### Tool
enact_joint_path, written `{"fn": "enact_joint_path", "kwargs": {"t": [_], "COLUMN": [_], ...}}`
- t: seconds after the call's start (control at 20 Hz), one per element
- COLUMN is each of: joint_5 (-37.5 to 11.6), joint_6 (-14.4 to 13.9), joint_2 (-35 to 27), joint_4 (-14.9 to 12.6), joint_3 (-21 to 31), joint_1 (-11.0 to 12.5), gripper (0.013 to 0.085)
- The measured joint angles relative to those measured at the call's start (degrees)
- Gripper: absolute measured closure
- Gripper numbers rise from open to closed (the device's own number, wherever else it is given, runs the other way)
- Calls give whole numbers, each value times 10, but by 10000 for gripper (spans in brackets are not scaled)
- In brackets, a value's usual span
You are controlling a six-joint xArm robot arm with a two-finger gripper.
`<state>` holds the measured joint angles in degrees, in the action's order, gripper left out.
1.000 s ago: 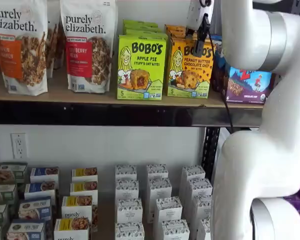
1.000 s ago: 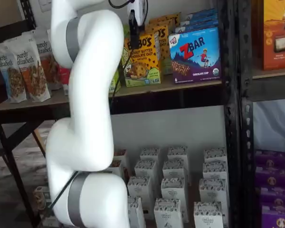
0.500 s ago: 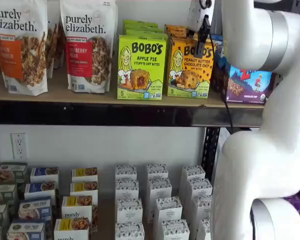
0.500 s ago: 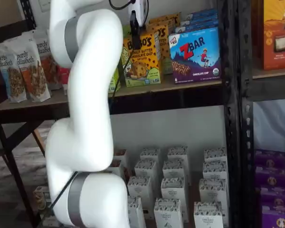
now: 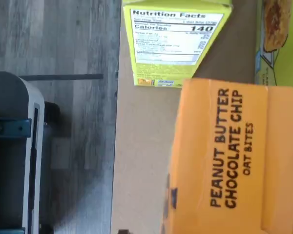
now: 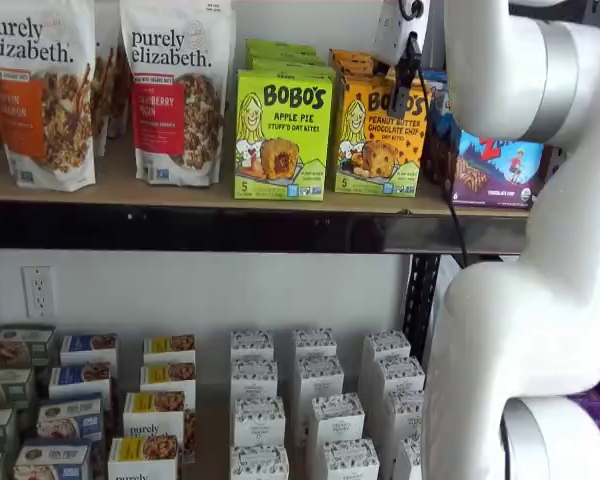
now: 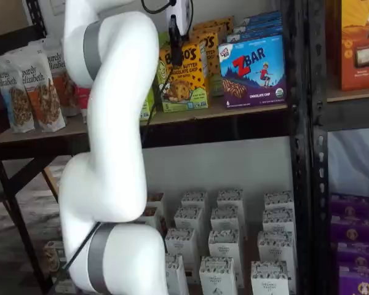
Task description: Pick up the orange box on the top shelf, the fifth box from the left
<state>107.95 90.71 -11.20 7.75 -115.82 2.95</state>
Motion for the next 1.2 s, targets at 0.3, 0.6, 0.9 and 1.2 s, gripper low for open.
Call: {"fn": "enact_joint_path", "kwargs": {"t": [0.3,0.6,0.9,1.2], "joint_5": [-10,-19,-25,-29], "joint_6": [1,1,2,3], "joint_2": [6,11,15,19], "joint_4": [-4,-10,-8,-4], "joint_3": [12,21,27,30], "joint_1": [-1,-3,-1,0], "gripper": [290,330,370,490]}}
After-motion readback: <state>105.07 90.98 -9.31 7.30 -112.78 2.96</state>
